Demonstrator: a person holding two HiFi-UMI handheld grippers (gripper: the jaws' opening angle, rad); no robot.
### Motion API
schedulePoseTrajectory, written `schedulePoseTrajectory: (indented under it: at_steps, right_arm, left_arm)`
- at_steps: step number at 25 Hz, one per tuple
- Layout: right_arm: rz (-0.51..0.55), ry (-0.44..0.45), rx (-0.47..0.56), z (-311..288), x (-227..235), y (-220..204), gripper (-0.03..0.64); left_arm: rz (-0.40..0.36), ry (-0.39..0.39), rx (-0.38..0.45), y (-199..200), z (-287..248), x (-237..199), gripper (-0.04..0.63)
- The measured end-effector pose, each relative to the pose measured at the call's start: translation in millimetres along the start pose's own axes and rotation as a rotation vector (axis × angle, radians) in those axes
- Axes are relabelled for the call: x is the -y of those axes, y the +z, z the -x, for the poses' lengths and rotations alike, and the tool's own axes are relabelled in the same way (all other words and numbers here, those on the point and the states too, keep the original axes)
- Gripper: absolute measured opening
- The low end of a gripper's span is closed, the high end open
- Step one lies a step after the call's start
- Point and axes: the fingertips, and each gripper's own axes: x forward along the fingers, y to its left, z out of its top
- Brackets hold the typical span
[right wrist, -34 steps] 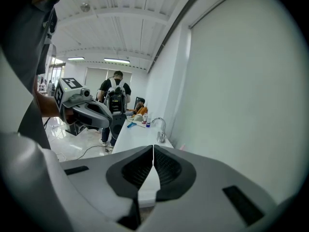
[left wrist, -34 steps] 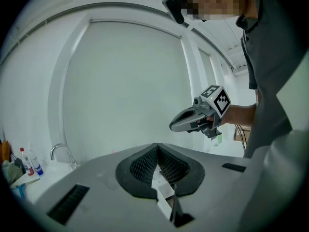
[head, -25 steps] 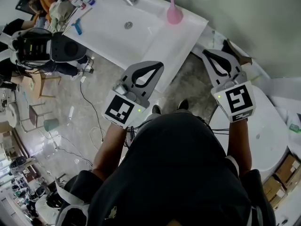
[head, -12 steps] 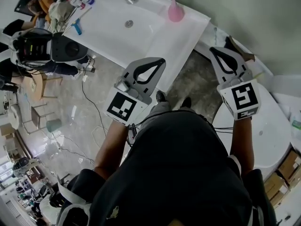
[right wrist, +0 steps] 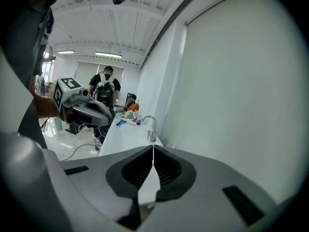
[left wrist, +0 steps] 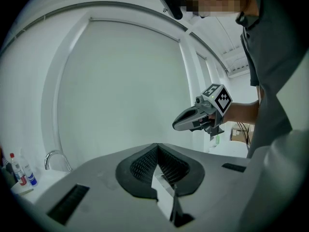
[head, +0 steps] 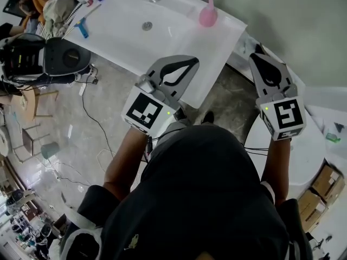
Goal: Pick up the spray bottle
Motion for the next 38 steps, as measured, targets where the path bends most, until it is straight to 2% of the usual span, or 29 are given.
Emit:
schedulePoseTrajectory:
  at_steps: [4,9,12,16,21,27,31,38]
  right_arm:
    - [0.016,-0.01,-0.019,-22,-10,15,0.011]
    - [0.035,-0.026,-0.05,-14,-25,34,0.011]
    - [0.047,-0.038,-0.056,-20,-26,41,0.011]
    - [0.053,-0.022,-0.071,-35,-25,48,0.011]
    - [0.057,0.032,-0.067,-55,-18,51,0.011]
    - [0.055,0.097,-0.045,-71,-16,31,0.011]
    - [0.063,0.141,-0.027,-75,-9,27,0.011]
    - [0.049,0.203,0.014,-107,-3,11,0.011]
  left_arm:
    - [0.012,-0.009,0.023,-6,12,-26,0.003]
    - [0.044,-0.004,0.02,-3,33,-38,0.003]
    - [0.003,0.001,0.061,3,39,-59,0.003]
    - [-0.035,0.029,0.058,5,48,-89,0.003]
    - [-0.022,0.106,0.025,-1,54,-118,0.003]
    - [-0.025,0.176,-0.036,-24,63,-118,0.003]
    - [-0.011,0.228,-0.062,-24,64,-122,0.003]
    - [0.028,0.248,-0.083,-39,43,-121,0.003]
